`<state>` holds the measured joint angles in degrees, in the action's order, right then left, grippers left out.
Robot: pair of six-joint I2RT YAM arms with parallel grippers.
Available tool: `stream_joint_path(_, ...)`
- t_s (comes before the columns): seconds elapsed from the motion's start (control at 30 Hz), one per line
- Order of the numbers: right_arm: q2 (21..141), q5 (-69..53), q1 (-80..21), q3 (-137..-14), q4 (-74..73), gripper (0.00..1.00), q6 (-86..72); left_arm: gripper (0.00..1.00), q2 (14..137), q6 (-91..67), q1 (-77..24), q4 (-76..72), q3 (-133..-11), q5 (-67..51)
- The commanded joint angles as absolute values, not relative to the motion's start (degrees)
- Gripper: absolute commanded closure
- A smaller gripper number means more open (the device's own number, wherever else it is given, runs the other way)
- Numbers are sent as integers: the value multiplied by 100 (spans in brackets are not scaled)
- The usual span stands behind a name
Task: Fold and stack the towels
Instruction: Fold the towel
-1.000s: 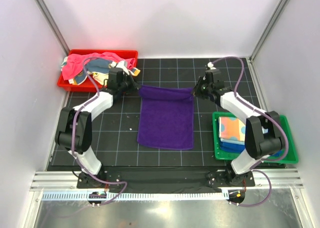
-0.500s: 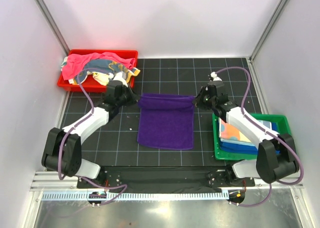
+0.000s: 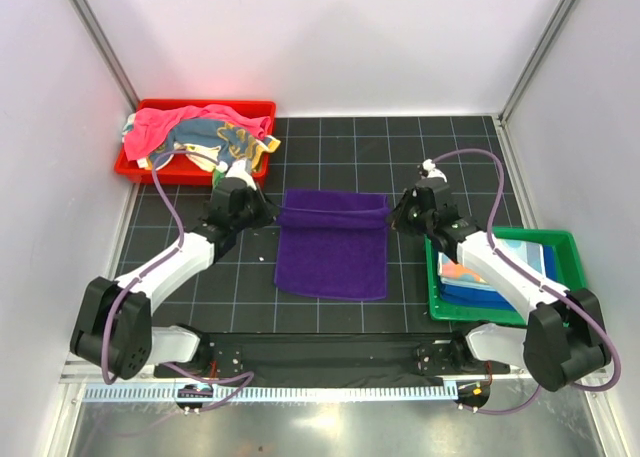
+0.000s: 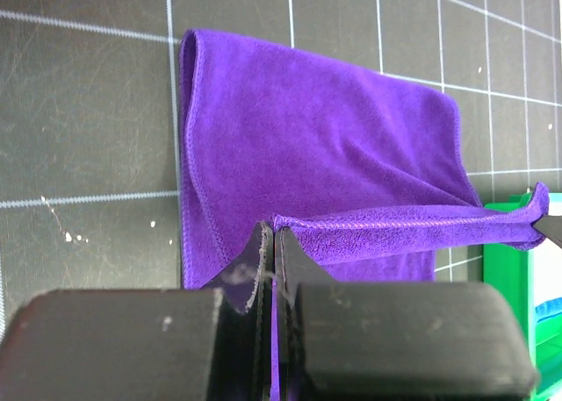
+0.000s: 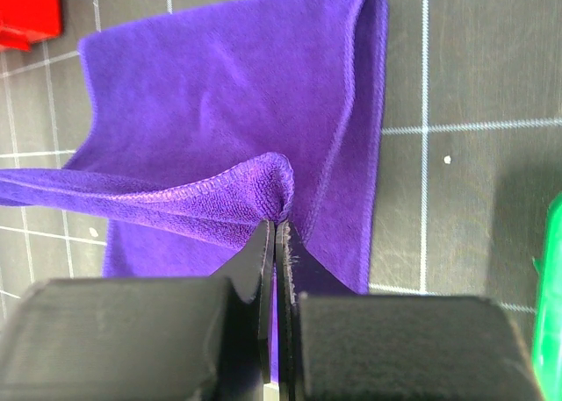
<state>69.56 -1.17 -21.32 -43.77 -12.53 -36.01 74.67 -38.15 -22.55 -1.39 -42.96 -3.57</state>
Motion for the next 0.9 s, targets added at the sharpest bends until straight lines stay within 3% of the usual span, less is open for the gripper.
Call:
stream_joint_path(0.0, 6750, 193, -2249, -4263, -1283, 99, -3718, 100, 7277, -3779, -2303, -123, -4132, -114)
stream_joint_path(0.87, 6082, 422, -2522, -3709, -1582, 99, -3929, 100, 6372, -3832, -2663, 158, -3489, 193)
